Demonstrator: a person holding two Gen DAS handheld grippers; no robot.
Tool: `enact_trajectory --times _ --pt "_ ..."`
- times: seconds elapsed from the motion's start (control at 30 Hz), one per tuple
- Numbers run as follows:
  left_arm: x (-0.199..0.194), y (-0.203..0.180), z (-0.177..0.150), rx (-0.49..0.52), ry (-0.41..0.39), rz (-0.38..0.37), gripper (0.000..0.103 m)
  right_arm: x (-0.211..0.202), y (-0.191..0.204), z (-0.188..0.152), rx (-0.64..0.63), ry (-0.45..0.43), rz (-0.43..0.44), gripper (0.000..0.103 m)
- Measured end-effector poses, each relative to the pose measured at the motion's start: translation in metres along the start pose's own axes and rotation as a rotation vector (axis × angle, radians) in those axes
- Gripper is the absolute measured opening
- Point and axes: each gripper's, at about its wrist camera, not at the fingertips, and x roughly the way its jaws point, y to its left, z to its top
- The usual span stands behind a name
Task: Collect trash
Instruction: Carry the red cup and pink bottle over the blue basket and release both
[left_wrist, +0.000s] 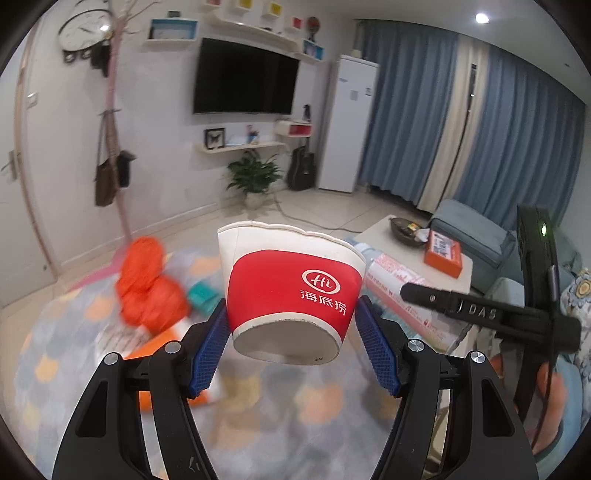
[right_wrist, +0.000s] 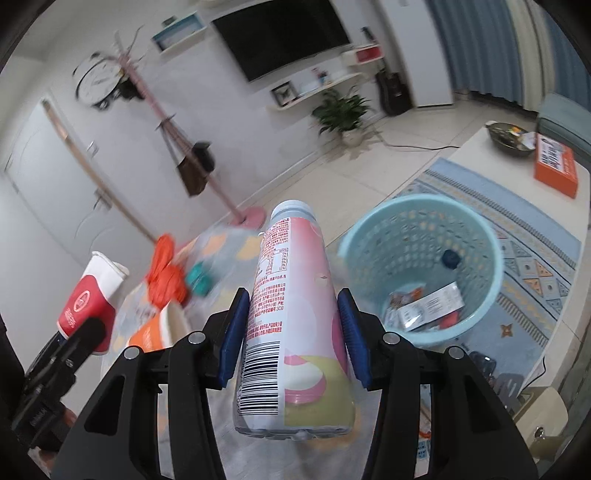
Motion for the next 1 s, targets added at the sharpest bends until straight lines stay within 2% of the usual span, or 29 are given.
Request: enact_trajectory --times 0.17,0.3,0.4,0.63,0.8,1.0 --pt "0.042 -0.024 0.024 -0.003 0.033 -0.083 0.066 0.001 -0.039 0.019 0.065 -0.049 -0.051 0.046" --pt "0.077 -0.04 0.031 0.0 0.072 -0.109 0.066 0.012 -0.073 0.029 0.114 -0.069 -0.109 0.046" --pt "0.11 -0.053 0.034 0.009 0.109 -0.109 0.066 0.027 -0.097 0.032 0.158 -0.056 -0.141 0.046" --pt "0.172 -0.068 0.031 0.02 0.213 -0.127 0.066 0.075 -0.141 0.024 0.242 0.037 -0.209 0.046" --pt "0.203 -0.077 0.02 0.038 0.28 -0.14 0.067 0.095 -0.161 0.015 0.289 0.075 -0.221 0.046" --pt "0.214 -0.075 0.014 0.018 0.315 -0.161 0.073 0.091 -0.167 0.014 0.293 0.064 -0.218 0.046"
